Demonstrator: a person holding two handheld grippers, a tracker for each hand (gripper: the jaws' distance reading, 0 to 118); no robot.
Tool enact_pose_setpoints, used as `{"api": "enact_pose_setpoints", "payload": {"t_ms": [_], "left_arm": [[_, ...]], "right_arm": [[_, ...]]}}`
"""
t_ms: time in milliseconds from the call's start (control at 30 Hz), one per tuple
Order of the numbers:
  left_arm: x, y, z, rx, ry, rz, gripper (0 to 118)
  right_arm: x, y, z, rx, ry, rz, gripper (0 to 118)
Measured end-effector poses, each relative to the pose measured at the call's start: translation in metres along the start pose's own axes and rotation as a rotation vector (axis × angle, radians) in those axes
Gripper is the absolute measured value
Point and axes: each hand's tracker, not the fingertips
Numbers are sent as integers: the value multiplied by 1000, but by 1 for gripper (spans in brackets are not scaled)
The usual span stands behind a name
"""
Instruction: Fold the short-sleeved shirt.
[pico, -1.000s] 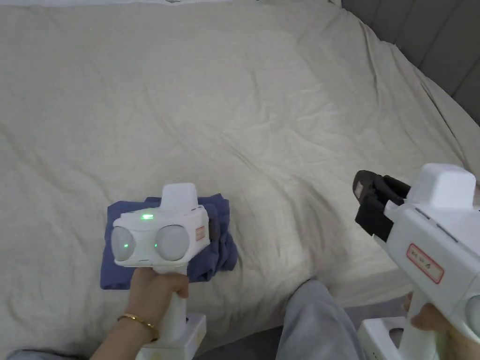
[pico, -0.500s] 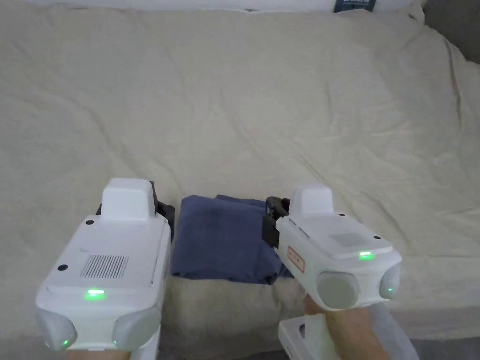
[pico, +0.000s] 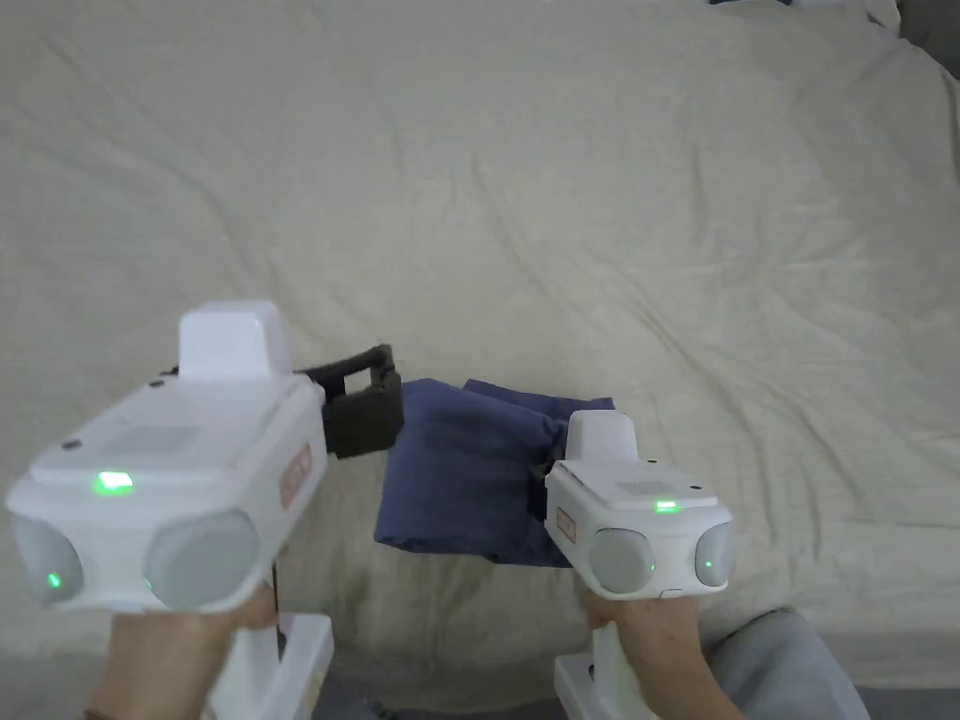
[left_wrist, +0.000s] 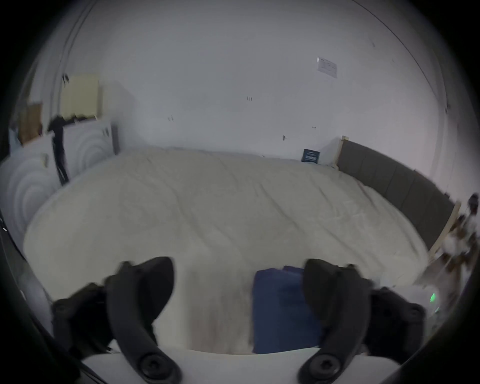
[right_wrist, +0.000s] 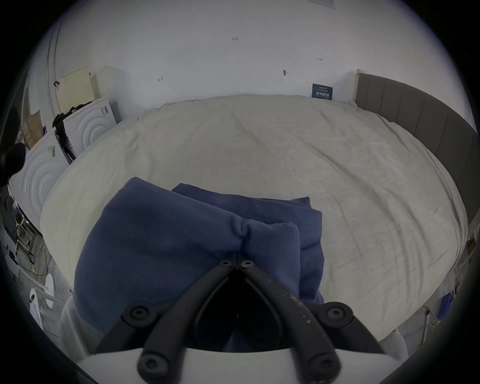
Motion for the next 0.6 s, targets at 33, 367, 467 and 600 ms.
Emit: {"api": "enact_pose_setpoints", "payload": {"t_ms": [33,367,467,600], "left_arm": [[-8,10,-9,-52,-56,28,116],[-92,-12,-129,-596,-638,430,118],[-94,-41,-148,-699,-704,515,118],[-84,-68,-162,-731,-747,534,118]], "right_arm": [[1,0,1,-1,4,-7,2],[2,4,2,-13,22,-16,2],[3,4,1,-16,27,-22,2],[4,4,0,-19,33,-26,2]]}}
